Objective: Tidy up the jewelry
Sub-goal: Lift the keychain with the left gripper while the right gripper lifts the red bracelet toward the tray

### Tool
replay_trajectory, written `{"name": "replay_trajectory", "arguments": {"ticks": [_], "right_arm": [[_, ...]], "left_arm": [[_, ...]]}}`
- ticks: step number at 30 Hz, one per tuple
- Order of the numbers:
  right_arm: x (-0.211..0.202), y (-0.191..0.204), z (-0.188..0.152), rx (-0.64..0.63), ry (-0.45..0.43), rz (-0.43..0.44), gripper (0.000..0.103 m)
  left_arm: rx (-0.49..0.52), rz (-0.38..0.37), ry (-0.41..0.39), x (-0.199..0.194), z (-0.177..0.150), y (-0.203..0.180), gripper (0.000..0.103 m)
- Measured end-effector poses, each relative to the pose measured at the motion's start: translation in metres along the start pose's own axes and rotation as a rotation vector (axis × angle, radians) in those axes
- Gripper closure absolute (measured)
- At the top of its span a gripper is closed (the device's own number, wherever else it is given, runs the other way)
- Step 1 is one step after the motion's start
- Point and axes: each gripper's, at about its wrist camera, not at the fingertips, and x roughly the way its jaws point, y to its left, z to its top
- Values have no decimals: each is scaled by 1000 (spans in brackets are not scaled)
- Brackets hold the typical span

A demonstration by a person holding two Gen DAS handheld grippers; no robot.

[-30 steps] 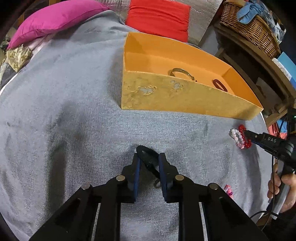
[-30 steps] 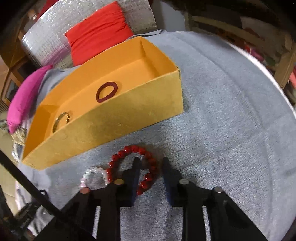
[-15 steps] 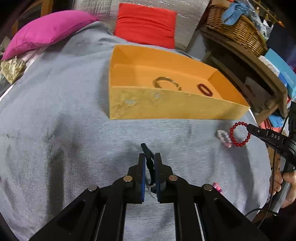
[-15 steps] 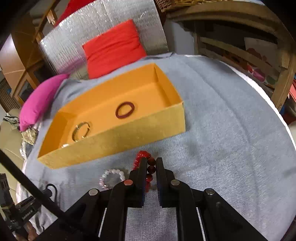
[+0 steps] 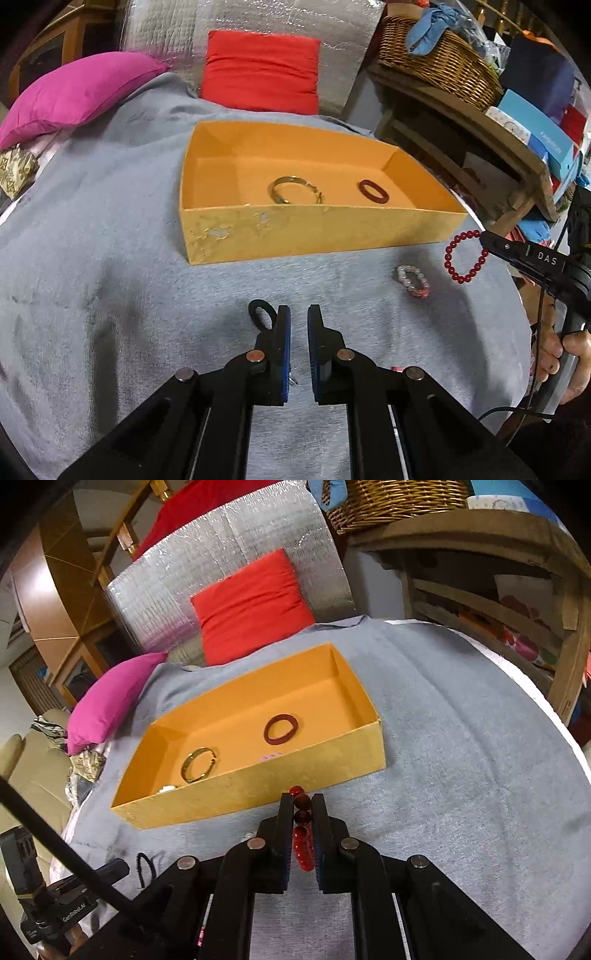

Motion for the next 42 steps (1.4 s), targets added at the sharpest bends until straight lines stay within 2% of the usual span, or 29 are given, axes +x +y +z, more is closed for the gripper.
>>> {"name": "replay_trajectory", "arguments": {"ticks": [10, 42], "right_arm": [[-4, 8, -2, -13, -15, 24, 93], [-6, 20, -3, -34, -15, 71, 93]], "left_arm": [[26, -20, -36, -10, 0, -6, 94], [65, -41, -53, -23, -2, -20, 94]]}}
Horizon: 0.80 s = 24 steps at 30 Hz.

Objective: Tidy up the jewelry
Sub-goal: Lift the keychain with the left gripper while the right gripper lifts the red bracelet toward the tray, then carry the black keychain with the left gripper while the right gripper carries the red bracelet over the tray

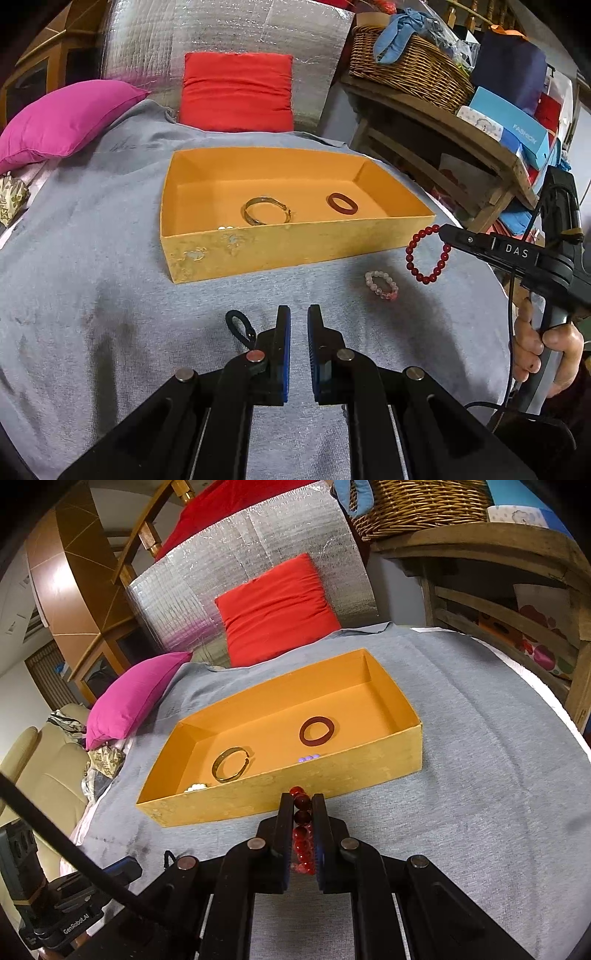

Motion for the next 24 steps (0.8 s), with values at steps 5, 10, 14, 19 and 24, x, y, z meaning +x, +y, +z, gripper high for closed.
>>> {"name": "replay_trajectory", "arguments": {"ticks": [5, 10, 14, 19, 24], "right_arm": [[0, 1, 0, -2, 0, 2, 93], [0, 0, 0, -1, 0, 3, 93], [1, 0, 0, -6, 8, 0, 93], [7, -3, -1, 4, 40, -18, 93], [8, -6, -1, 13, 46, -20, 93]], "left_arm": [[9, -6, 0, -1, 0, -3, 94], [18, -13, 1, -1, -1, -5, 94], [21, -6, 28, 6, -4, -6, 94], [10, 24, 77, 17, -9, -1, 94], [13, 31, 101, 20, -13, 3, 87]]}}
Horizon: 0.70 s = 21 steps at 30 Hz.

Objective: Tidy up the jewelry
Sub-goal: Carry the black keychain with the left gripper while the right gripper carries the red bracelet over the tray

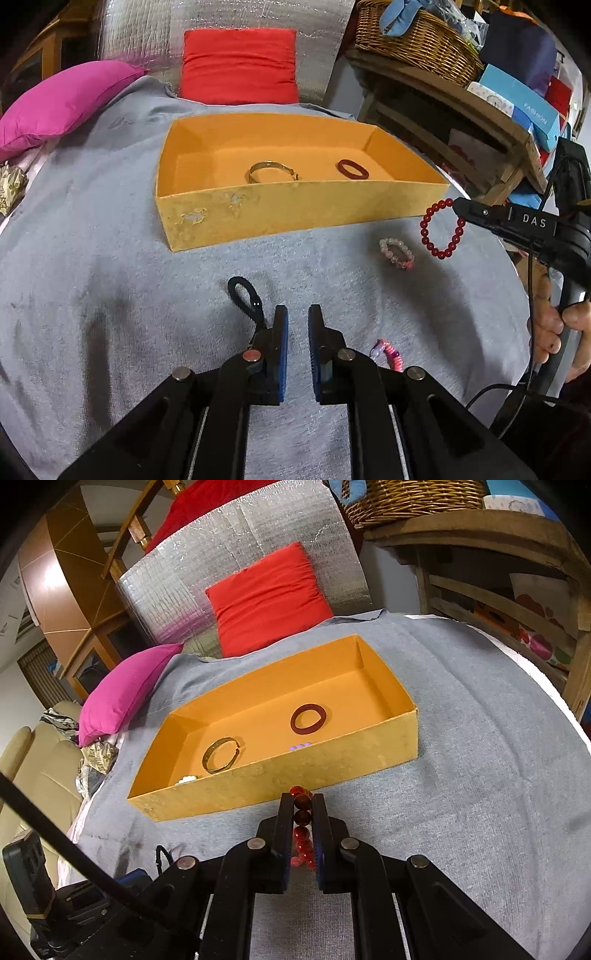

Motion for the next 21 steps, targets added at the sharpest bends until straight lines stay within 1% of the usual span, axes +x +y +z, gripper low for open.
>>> {"name": "replay_trajectory", "arguments": {"ticks": [1, 3, 4, 5, 6, 10, 13, 16, 21], "right_arm": [[0, 0, 0, -1, 0, 0, 93], [0, 0, -1, -4, 2, -1, 93], [0, 0, -1, -3, 3, 1, 93], [0, 0, -1, -2, 3, 2, 93], [0, 0, -1, -2, 2, 0, 93], [2, 2, -1, -4, 5, 1, 93], [4, 4, -2, -8, 12, 4, 93], [4, 5, -3, -13, 12, 4, 93], [2, 2, -3, -6, 11, 6, 93]], "left_arm": [[4, 3, 0, -1, -1, 0, 84], [17, 18, -11, -4, -2, 1, 65], [21, 28, -17, -5, -2, 2, 59], [20, 41, -25, -7, -2, 4, 51], [16, 50, -31, -8, -1, 6, 49], [-35, 54, -23, -5, 2, 20, 48], [-46, 66, 7, 6, 3, 23, 48], [-56, 58, 36, 16, 2, 22, 49], [-62, 60, 70, 30, 2, 20, 70]]}}
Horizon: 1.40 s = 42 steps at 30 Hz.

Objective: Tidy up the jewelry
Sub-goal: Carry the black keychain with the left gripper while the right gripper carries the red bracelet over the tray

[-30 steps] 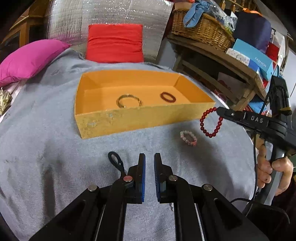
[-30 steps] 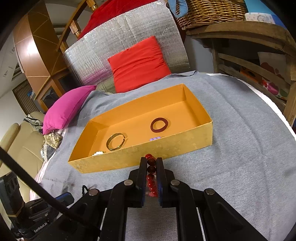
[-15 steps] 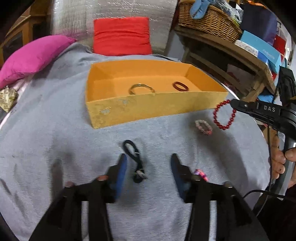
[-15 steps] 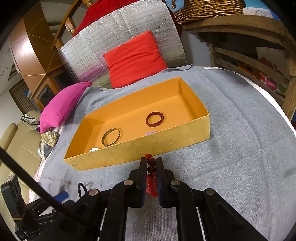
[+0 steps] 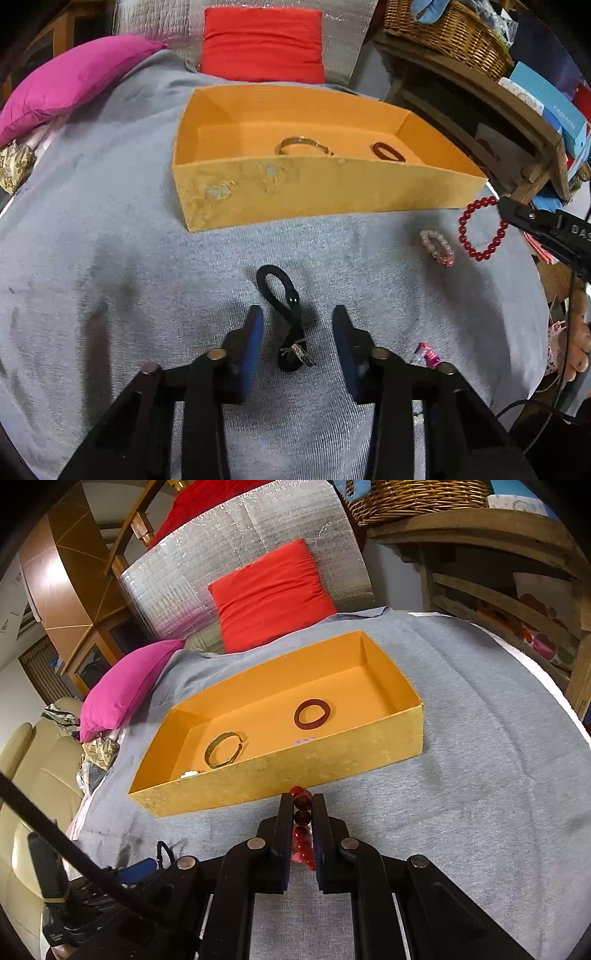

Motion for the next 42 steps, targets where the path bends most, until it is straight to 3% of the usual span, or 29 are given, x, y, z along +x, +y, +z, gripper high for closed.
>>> {"name": "replay_trajectory", "arguments": {"ticks": [3, 6, 16, 22, 25, 27, 28, 34, 35, 37, 38, 42], "right_arm": [[-1, -1, 0, 1, -1, -2, 93], [-2, -2, 0, 1, -3, 0, 93], [-7, 0, 2, 4, -36, 24, 93], [-5, 4, 3, 0, -32, 28, 93], [-5, 3, 3, 2, -30, 30, 93], [-4, 3, 3, 1, -30, 29, 93], [-4, 3, 3, 2, -29, 30, 93], [-1, 4, 0, -5, -17, 29, 93], [-1, 4, 0, -7, -16, 29, 93], [0, 5, -1, -10, -12, 30, 93], [-1, 5, -2, -13, -12, 30, 93], [-2, 4, -1, -16, -14, 31, 93]], "left_arm": [[-20, -1, 16, 7, 1, 2, 85], [-26, -5, 22, 9, 0, 3, 93], [5, -20, -60, -15, 3, -3, 96], [-21, 5, -20, -8, 2, 4, 96], [-24, 17, -9, -8, 0, 7, 83], [-47, 10, -10, -8, 0, 9, 55], [-58, 16, -15, -9, 0, 10, 51], [-48, 17, -11, -5, 2, 2, 50], [-37, 30, 17, 1, 1, -1, 52], [-52, 16, 56, 11, -1, 0, 74], [-59, 8, 71, 15, -1, 0, 91], [-65, 16, 45, 12, 0, 3, 95]]}}
